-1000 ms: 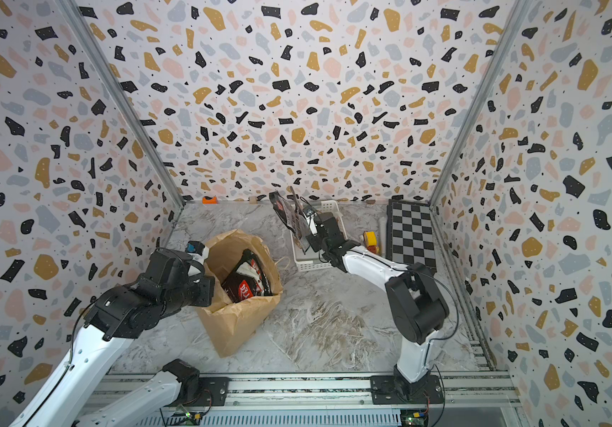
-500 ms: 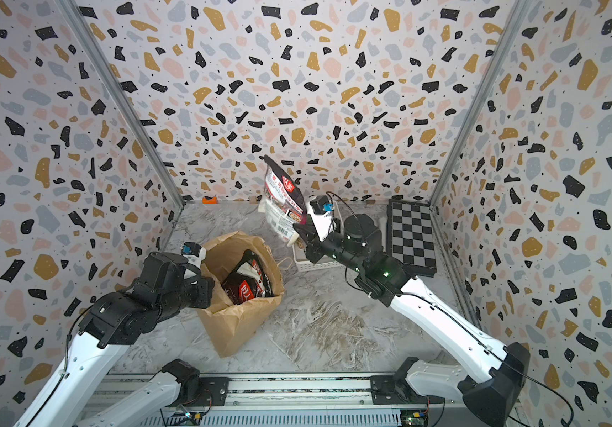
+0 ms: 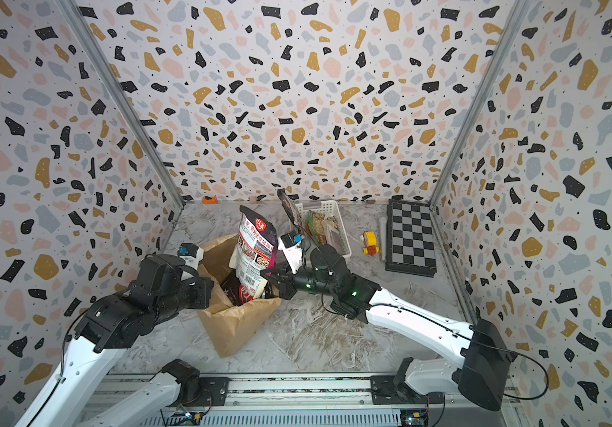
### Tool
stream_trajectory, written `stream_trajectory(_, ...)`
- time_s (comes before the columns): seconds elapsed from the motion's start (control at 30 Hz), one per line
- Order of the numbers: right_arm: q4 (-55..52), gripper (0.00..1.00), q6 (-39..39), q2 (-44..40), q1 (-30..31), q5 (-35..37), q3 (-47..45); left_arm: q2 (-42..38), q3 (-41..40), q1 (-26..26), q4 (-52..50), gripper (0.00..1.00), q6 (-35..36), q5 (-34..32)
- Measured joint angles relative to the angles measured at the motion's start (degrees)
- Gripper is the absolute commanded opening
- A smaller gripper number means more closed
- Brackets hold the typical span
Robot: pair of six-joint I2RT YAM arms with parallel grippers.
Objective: Place the condiment packets inside the bag
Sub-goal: Place the condiment packet in the paper bag.
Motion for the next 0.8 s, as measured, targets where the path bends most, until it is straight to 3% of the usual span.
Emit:
stream_trajectory(0.33,6.27,0.0,3.5,7.28,1.81,-6.8,0.0,0.13,0.0,0.0,0.0,0.0,-0.07,0.0)
stream_trajectory(0.7,12.24,0.0,8.31,8.31,2.93,-7.78,-4.17,0.79,0.0,0.0,0.35,0.0,-0.07,0.07)
stream_trajectory(0.8,12.22,0.24,8.68,8.31,2.91,-7.85,-4.13,0.87,0.0,0.0,0.5,0.0,-0.07,0.26)
